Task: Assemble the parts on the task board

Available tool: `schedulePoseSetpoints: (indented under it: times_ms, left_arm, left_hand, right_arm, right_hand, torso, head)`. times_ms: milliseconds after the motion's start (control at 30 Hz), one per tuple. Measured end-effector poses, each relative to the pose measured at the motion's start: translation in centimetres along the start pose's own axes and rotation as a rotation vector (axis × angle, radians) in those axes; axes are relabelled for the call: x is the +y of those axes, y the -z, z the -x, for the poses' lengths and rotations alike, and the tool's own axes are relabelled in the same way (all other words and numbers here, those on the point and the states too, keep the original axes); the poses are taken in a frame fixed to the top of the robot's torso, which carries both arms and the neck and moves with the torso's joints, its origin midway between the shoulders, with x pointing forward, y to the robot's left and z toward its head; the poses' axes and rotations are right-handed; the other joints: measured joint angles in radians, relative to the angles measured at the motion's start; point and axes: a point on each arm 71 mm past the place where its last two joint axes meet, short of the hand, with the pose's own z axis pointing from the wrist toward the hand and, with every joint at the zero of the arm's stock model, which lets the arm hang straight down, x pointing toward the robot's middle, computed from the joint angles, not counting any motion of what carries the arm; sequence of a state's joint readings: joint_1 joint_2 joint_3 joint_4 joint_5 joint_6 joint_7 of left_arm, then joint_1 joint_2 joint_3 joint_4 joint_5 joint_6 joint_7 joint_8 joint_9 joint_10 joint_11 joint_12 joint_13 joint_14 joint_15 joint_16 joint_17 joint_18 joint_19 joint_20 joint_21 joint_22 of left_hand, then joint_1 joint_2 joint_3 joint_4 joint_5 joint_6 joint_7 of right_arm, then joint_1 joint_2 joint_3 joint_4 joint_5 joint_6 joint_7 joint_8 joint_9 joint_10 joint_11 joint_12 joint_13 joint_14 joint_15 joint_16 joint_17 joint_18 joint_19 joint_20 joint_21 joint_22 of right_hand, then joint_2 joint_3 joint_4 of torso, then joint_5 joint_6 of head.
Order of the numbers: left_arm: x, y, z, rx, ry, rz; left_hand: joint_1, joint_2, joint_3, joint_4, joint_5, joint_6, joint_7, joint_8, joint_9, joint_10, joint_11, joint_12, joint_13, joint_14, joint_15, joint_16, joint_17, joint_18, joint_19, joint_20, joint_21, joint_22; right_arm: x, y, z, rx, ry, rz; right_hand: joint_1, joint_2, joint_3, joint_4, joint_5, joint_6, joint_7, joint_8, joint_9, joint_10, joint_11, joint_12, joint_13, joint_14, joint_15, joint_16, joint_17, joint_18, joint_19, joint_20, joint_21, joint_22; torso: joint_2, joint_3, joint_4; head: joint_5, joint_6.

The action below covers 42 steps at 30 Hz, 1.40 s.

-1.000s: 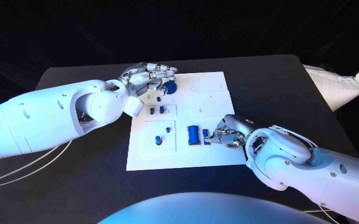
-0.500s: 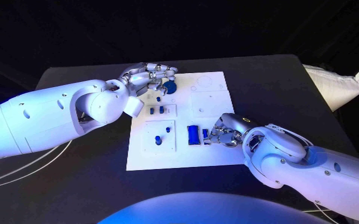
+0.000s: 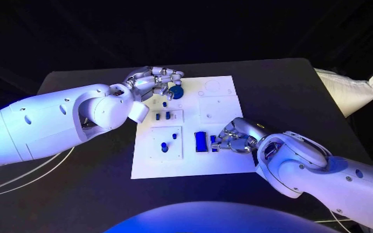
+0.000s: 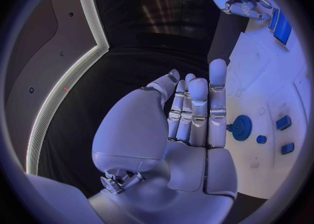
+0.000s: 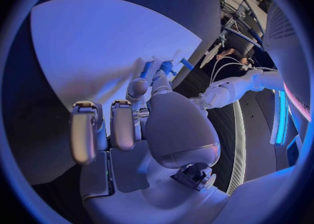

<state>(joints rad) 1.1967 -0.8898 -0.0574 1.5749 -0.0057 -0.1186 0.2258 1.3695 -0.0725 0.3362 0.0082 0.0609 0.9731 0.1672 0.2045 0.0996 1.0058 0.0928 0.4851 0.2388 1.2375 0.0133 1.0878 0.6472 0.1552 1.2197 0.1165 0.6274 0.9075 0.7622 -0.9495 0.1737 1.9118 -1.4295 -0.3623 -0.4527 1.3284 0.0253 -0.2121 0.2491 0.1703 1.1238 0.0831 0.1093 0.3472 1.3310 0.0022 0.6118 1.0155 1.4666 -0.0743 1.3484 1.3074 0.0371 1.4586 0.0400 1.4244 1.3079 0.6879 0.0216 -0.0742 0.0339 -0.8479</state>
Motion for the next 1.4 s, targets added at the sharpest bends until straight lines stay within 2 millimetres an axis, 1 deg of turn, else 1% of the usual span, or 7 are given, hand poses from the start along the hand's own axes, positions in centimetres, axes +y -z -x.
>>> schedulePoseSetpoints:
  times_ms: [167,367,700,933,1100,1267,1400]
  left_arm:
    - [0.1,-0.2,0.8,-0.024,0.012,-0.003]
    - [0.6,-0.4,2.4,-0.084,0.032,-0.013]
    - [2.1,-0.8,5.7,-0.257,0.073,-0.052]
    - [3.6,-1.2,5.9,-0.340,0.107,-0.067]
    - [3.9,-1.4,5.9,-0.365,0.116,-0.084]
    - [3.9,-1.3,5.7,-0.366,0.116,-0.080]
    - [4.1,-1.4,4.8,-0.362,0.115,-0.077]
  left_hand:
    - [-0.012,-0.003,-0.021,0.007,0.000,-0.007,0.001,0.006,-0.002,-0.016,0.001,0.006,-0.004,-0.081,0.007,-0.073,-0.100,0.017,-0.052,0.003,-0.064,-0.038]
    - [-0.027,-0.016,-0.048,0.023,0.000,-0.030,0.009,0.011,-0.007,-0.050,0.023,-0.049,-0.053,-0.221,0.037,-0.273,-0.225,0.017,-0.222,0.036,-0.220,-0.131]
    - [-0.001,-0.012,-0.032,0.031,0.004,0.002,-0.002,-0.028,-0.024,0.042,0.030,-0.201,-0.159,-0.189,0.070,-0.656,-0.389,0.017,-0.322,0.080,-0.403,-0.302]
    - [0.002,-0.009,-0.032,0.032,0.004,-0.014,-0.007,-0.064,-0.029,0.002,0.070,-0.286,-0.174,-0.245,0.119,-0.834,-0.445,0.017,-0.424,0.132,-0.516,-0.413]
    - [0.005,-0.004,-0.042,0.021,0.004,-0.024,-0.011,-0.083,-0.032,-0.008,0.073,-0.317,-0.177,-0.257,0.121,-0.893,-0.471,0.017,-0.440,0.138,-0.544,-0.465]
    - [-0.244,0.038,-0.096,0.004,-0.031,-0.197,-0.039,-0.106,-0.068,-0.190,0.046,-0.348,-0.210,-0.435,0.099,-0.931,-0.504,-0.001,-0.582,0.094,-0.589,-0.547]
    - [-0.419,0.055,-0.134,-0.002,-0.042,-0.318,-0.059,-0.145,-0.084,-0.317,0.024,-0.370,-0.224,-0.560,0.078,-0.956,-0.526,-0.016,-0.681,0.061,-0.608,-0.603]
  right_arm:
    - [0.0,-0.8,1.8,-0.048,-0.197,0.110]
    - [-1.7,-3.0,5.0,-0.120,-0.454,0.152]
    - [-5.1,-7.2,8.5,-0.256,-0.823,0.139]
    - [-6.8,-8.9,9.2,-0.290,-0.966,0.128]
    - [-7.1,-9.4,9.4,-0.286,-1.011,0.141]
    - [-7.0,-9.3,9.2,-0.285,-1.005,0.134]
    - [-6.2,-9.1,8.8,-0.279,-0.999,0.136]
  right_hand:
    - [0.071,0.017,0.003,-0.036,0.016,-0.050,0.021,-0.031,-0.014,-0.069,0.018,-0.152,-0.106,0.000,0.018,-0.140,-0.110,0.035,-0.074,0.014,-0.115,-0.046]
    - [0.185,0.049,0.035,-0.084,0.003,-0.172,0.068,-0.041,-0.052,-0.189,0.064,-0.323,-0.269,-0.159,0.063,-0.680,-0.550,0.140,-0.356,0.049,-0.622,-0.539]
    - [0.239,0.065,0.055,-0.121,-0.023,-0.169,0.109,-0.040,-0.097,-0.278,0.124,-0.519,-0.589,-0.349,0.140,-1.047,-0.793,0.141,-0.467,0.120,-0.963,-0.790]
    - [0.231,0.089,0.074,-0.173,-0.073,-0.163,0.125,-0.045,-0.157,-0.257,0.146,-0.544,-0.794,-0.398,0.189,-1.251,-1.001,0.140,-0.479,0.169,-1.163,-0.957]
    - [0.211,0.105,0.092,-0.216,-0.071,-0.147,0.117,-0.045,-0.189,-0.235,0.135,-0.547,-0.884,-0.304,0.166,-1.269,-1.075,0.140,-0.394,0.145,-1.200,-1.015]
    - [-0.068,0.084,0.113,-0.237,-0.121,-0.323,0.080,-0.080,-0.219,-0.434,0.111,-0.583,-0.911,-0.508,0.115,-1.310,-1.119,0.122,-0.582,0.108,-1.242,-1.070]
    - [-0.266,0.061,0.150,-0.243,-0.146,-0.449,0.055,-0.091,-0.239,-0.575,0.092,-0.593,-0.941,-0.658,0.095,-1.327,-1.149,0.101,-0.720,0.085,-1.271,-1.107]
  torso:
    - [-0.007,-0.0026,-0.0058]
    - [-0.024,-0.0080,-0.0125]
    - [-0.070,-0.0223,-0.0258]
    - [-0.098,-0.0292,-0.0185]
    - [-0.106,-0.0280,-0.0155]
    - [-0.107,-0.0280,-0.0123]
    - [-0.112,-0.0274,0.0015]
  head:
    - [-0.002,0.016]
    - [-0.003,0.040]
    - [0.002,0.100]
    - [0.001,0.130]
    - [0.004,0.141]
    - [0.002,0.146]
    - [-0.005,0.167]
